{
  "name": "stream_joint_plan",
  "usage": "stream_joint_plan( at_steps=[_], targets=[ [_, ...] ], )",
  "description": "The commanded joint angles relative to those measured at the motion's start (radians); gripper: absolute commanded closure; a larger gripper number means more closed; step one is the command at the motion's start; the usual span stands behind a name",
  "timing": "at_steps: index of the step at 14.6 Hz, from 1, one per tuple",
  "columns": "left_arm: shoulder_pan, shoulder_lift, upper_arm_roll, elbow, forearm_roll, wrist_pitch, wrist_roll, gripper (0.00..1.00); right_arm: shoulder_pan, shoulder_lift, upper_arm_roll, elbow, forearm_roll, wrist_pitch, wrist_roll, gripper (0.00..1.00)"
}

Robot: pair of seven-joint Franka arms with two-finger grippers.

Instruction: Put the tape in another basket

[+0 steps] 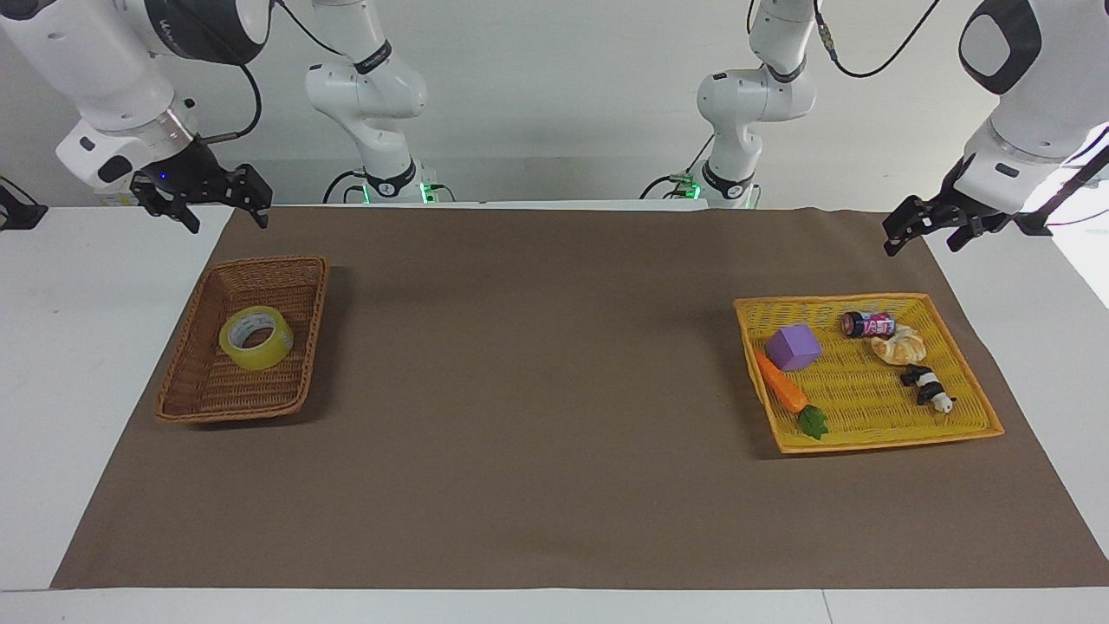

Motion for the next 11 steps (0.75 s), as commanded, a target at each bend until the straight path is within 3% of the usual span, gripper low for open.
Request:
stream_joint_plan(
  at_steps=[1,11],
  targets=[
    [0.01,-0.008,-0.002,-0.005,-0.012,-0.015,0.001,0.0,-0.001,0.057,0.003,0.079,-0.013,-0.04,0.034,0.0],
    [0.01,-0.008,-0.002,-0.005,-0.012,-0.015,0.001,0.0,0.021,0.065,-0.03,0.099,-0.013,-0.043,0.07,0.0]
  ],
)
